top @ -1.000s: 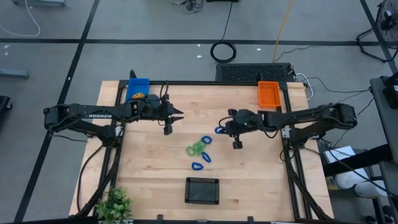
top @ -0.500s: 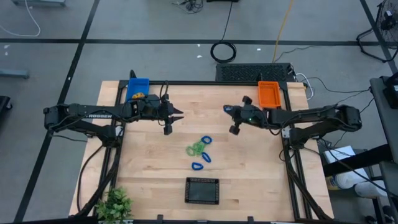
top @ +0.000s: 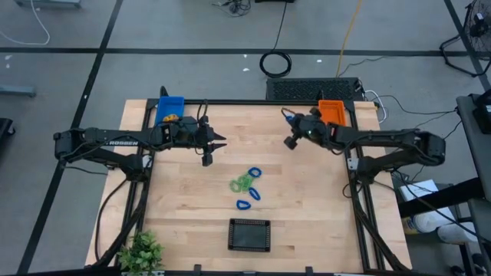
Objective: Sort spring keychains into baskets
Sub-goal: Put the blue spring keychain into the orange basket
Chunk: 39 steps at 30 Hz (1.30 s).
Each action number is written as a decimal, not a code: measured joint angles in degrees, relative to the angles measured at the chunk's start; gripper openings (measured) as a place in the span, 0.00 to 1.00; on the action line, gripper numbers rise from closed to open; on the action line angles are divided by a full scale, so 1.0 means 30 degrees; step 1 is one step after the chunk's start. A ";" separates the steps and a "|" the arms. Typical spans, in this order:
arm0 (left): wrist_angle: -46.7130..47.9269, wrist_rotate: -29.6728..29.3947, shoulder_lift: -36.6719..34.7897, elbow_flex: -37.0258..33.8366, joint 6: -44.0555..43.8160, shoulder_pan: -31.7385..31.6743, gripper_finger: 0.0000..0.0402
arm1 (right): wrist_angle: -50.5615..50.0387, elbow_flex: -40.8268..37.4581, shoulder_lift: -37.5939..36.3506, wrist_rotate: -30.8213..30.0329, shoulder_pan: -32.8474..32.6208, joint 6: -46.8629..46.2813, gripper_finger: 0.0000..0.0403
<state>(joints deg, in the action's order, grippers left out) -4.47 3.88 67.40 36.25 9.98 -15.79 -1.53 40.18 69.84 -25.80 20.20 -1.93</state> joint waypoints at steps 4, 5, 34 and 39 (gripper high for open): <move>0.0006 0.0000 0.0000 0.0000 -0.0057 0.0000 0.27 | -0.0235 0.0000 0.0000 -0.1827 0.1327 0.0485 0.02; 0.0007 0.0000 0.0000 0.0000 -0.0066 0.0000 0.27 | -0.0324 0.0000 0.0000 -0.2817 0.1643 0.0594 0.02; 0.1133 0.0004 0.0000 0.0000 -0.0933 0.0000 0.27 | -0.1016 -0.2890 -0.4897 -0.0226 1.0172 0.0434 0.01; 0.0846 0.0000 0.0000 0.0000 -0.0933 0.0000 0.27 | -0.0116 -0.3685 -0.5341 0.0083 0.9927 -0.0215 0.01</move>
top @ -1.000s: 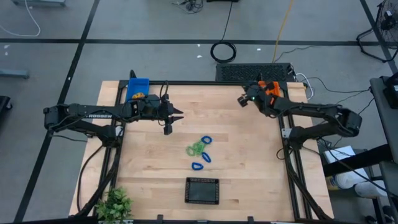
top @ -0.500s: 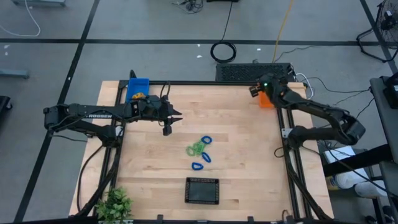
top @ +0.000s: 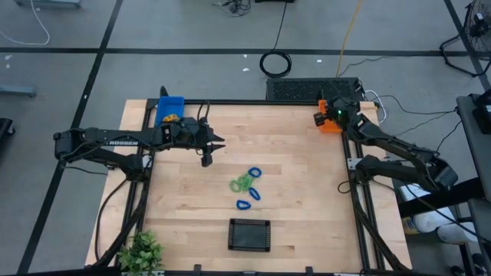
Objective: Sort spring keychains into baskets
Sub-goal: Put the blue spring keychain into the orange basket
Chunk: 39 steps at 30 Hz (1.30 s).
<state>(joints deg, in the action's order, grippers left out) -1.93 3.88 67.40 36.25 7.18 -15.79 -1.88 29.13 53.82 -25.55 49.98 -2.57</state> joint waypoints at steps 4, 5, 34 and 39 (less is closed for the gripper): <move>-0.0207 0.0000 0.0000 0.0000 0.0000 0.0000 0.27 | 0.0252 -0.0571 0.0030 0.0003 -0.0068 -0.0282 0.01; -0.0249 -0.0007 0.0000 0.0000 0.0004 0.0000 0.27 | 0.0347 -0.0689 0.0030 -0.0009 -0.0068 -0.0266 0.01; -0.0234 -0.0007 0.0000 0.0000 0.0029 0.0000 0.27 | 0.0840 -0.0854 0.0030 0.0043 -0.0068 -0.0354 0.28; -0.0271 -0.0015 0.0000 0.0000 0.0185 0.0000 0.27 | 0.1349 -0.0861 0.0030 0.3004 -0.0341 -0.0377 0.30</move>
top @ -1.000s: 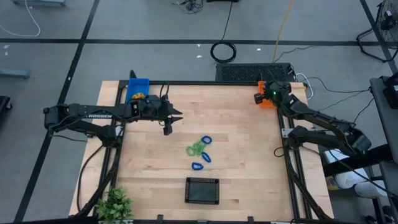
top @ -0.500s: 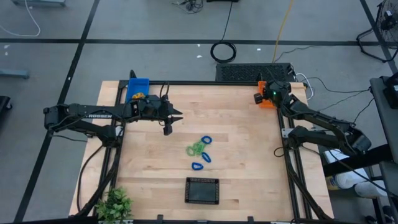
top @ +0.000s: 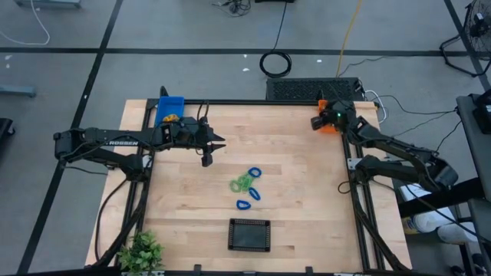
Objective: Sort spring keychains into baskets
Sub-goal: Put the blue spring keychain into the orange basket
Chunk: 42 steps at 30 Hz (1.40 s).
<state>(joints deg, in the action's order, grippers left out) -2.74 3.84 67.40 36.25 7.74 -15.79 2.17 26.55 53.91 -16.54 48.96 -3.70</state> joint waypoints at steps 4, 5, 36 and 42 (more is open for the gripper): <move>-0.0120 -0.0007 0.0000 0.0000 0.0267 0.0006 0.27 | 0.1899 0.0000 0.0000 0.4702 -0.1212 0.0000 0.29; -0.0151 -0.0007 0.0000 0.0000 0.0267 0.0003 0.27 | 0.2482 0.0000 0.0000 0.5665 -0.1668 -0.0011 0.29; -0.0488 -0.0590 0.0000 0.0000 0.0514 0.0000 0.27 | 0.3018 0.5401 0.8229 0.5494 -1.7009 0.6047 0.44; -0.0473 -0.0627 0.0000 0.0000 0.0478 0.0000 0.27 | 0.2680 0.7205 1.2018 0.5552 -1.7115 0.6299 0.43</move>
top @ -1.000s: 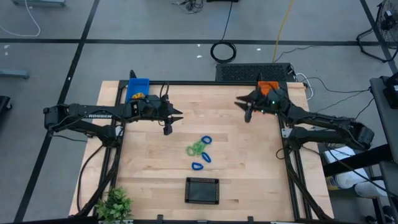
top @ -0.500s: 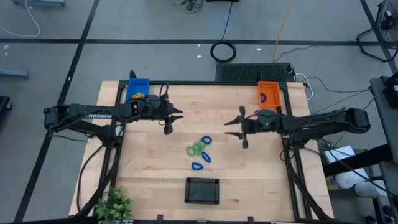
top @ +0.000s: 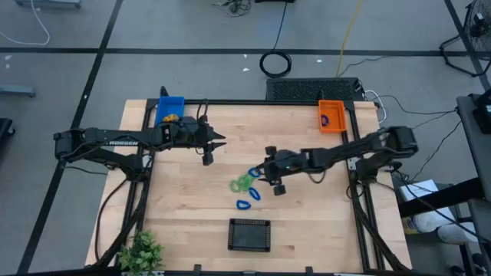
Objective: Sort spring keychains into baskets
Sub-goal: Put the blue spring keychain into the orange basket
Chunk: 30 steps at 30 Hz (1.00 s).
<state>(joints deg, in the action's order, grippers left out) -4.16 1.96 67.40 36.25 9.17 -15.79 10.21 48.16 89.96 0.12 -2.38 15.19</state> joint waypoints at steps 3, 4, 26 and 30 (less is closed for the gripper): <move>0.0014 0.0000 0.0000 0.0000 -0.0027 0.0003 0.27 | -0.0048 0.0548 0.1469 0.0007 0.0004 -0.0019 0.42; 0.0027 0.0000 0.0000 0.0000 -0.0088 0.0007 0.27 | -0.0091 0.0700 0.1873 0.0028 0.0004 -0.0019 0.42; 0.0044 -0.0015 0.0000 0.0000 -0.0153 0.0002 0.27 | -0.0194 0.0970 0.4918 0.0990 0.1207 -0.0332 0.42; 0.0036 -0.0015 0.0000 0.0000 -0.0153 0.0001 0.27 | -0.0230 0.0970 0.4924 0.0991 0.1199 -0.0332 0.41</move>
<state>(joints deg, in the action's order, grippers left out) -4.05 1.91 67.40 36.25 8.71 -15.79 9.52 51.07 104.74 3.09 1.21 14.20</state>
